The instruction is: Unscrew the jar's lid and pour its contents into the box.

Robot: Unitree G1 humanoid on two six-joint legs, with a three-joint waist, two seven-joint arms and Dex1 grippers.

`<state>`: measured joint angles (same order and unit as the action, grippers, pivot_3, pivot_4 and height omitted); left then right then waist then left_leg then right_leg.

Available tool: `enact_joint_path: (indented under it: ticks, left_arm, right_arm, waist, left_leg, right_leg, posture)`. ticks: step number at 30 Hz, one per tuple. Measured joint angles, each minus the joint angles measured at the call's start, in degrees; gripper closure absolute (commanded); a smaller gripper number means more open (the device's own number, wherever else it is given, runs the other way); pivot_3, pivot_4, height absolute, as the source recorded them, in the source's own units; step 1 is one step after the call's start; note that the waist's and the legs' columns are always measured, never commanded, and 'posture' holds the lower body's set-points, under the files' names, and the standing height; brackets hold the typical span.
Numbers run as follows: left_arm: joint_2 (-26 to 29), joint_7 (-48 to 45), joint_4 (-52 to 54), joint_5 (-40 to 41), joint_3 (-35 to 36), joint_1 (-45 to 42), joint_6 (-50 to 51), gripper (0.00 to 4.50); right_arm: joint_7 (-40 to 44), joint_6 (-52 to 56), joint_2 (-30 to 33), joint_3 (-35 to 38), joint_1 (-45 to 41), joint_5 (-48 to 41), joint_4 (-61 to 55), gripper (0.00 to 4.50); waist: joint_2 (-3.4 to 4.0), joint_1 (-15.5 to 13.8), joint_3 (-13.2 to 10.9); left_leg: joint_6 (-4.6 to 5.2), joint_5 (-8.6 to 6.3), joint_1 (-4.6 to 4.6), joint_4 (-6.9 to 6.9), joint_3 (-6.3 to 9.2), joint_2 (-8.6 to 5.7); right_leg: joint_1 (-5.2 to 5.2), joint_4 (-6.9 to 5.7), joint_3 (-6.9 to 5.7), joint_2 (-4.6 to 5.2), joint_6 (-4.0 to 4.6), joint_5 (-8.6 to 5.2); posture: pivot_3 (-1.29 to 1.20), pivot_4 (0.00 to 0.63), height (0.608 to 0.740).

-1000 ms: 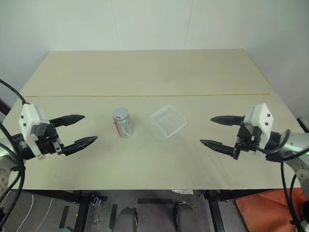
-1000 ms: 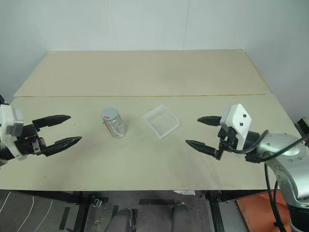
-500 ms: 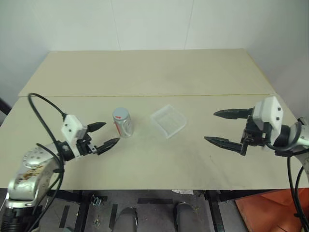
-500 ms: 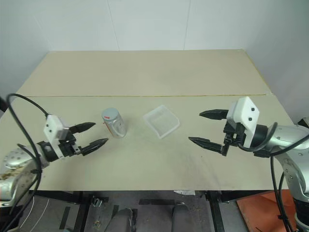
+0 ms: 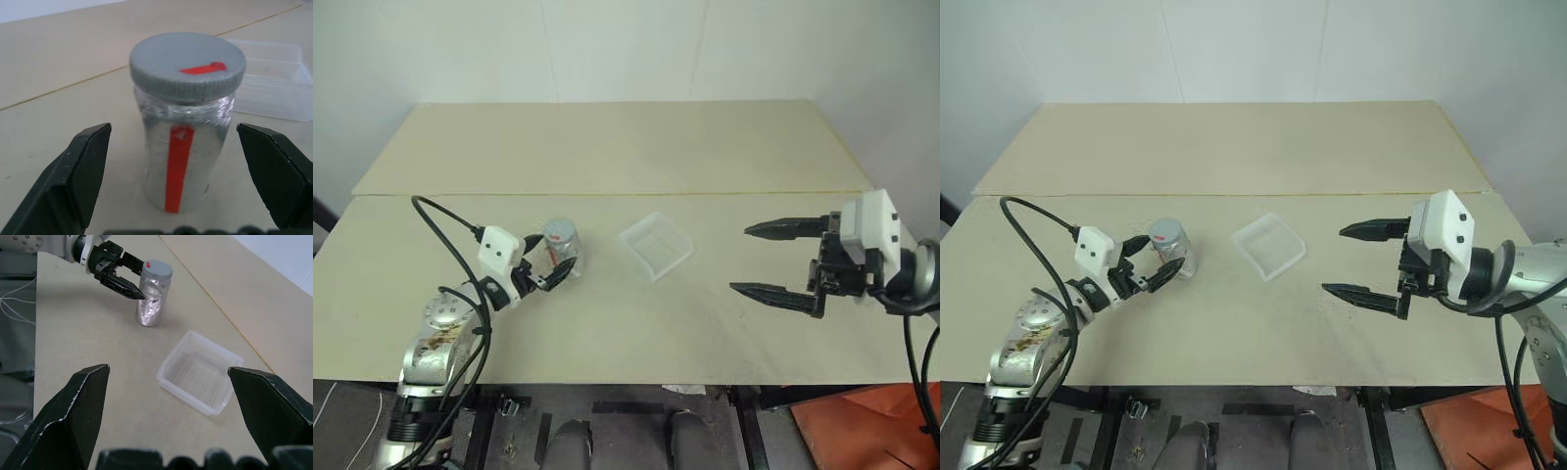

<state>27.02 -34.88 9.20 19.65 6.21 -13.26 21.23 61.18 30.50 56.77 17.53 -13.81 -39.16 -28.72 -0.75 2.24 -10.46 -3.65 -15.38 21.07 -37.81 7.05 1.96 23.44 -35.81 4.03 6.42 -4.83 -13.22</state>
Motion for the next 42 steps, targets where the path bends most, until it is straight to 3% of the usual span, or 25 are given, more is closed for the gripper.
enact_joint_path:
  ticks: [10,13,19,28,36,42]
  left_arm:
    - [-4.2,3.1,-3.7,-1.7,-0.8,-4.1,-2.0,0.03]
    - [-4.5,2.9,-4.5,-1.7,-1.2,-4.1,-2.1,0.65]
    - [-5.0,2.8,-6.0,-1.7,-1.5,-4.5,-2.2,2.56]
    - [-4.5,1.6,-7.3,-1.6,-2.0,-5.7,-2.5,2.55]
    - [7.7,-19.6,-7.7,5.8,-3.2,-19.2,1.6,2.55]
    - [7.8,-36.4,-17.7,7.8,-6.8,-28.2,-0.3,2.55]
  right_arm:
    - [-0.9,1.1,0.3,0.2,0.0,-0.5,-1.8,0.00]
    - [-1.7,1.8,0.3,1.2,0.4,-0.9,-2.3,0.00]
    - [-2.6,2.6,0.3,1.9,0.6,-2.7,-3.4,0.00]
    - [-3.5,2.7,1.0,2.3,0.4,-2.8,-3.5,0.00]
    - [-10.8,5.8,-6.0,-5.5,-12.3,-5.6,-2.9,0.00]
    - [-19.1,13.8,-13.0,-11.8,-25.5,-8.2,0.9,0.00]
  waist:
    - [-0.01,0.0,0.0]
    - [-0.01,-0.1,0.0]
    - [-0.01,-0.1,0.0]
    - [-0.02,-0.1,0.0]
    - [-0.01,0.4,0.0]
    - [-0.01,0.4,0.0]
  left_leg:
    - [0.00,0.00,0.01,0.00,0.00,0.00]
    - [0.00,0.00,0.02,0.00,0.01,0.00]
    - [0.00,0.00,0.01,0.00,0.01,0.00]
    - [0.00,0.00,0.02,0.00,0.01,-0.01]
    - [-0.01,0.01,0.02,0.02,0.04,0.00]
    - [-0.02,0.01,0.05,0.01,0.06,0.00]
  right_leg:
    - [0.00,0.04,0.00,0.00,-0.01,0.00]
    - [0.00,0.04,0.00,0.00,-0.01,0.00]
    - [0.00,0.04,0.00,0.00,-0.01,0.00]
    - [-0.01,0.04,-0.01,0.00,-0.01,0.00]
    - [0.01,0.05,-0.03,-0.01,-0.02,-0.01]
    - [0.05,0.02,-0.06,-0.01,0.00,-0.01]
  posture:
    - [0.00,0.150,0.740]
    - [0.00,0.150,0.740]
    - [0.00,0.150,0.740]
    - [0.00,0.150,0.740]
    - [0.00,0.150,0.740]
    - [0.00,0.150,0.740]
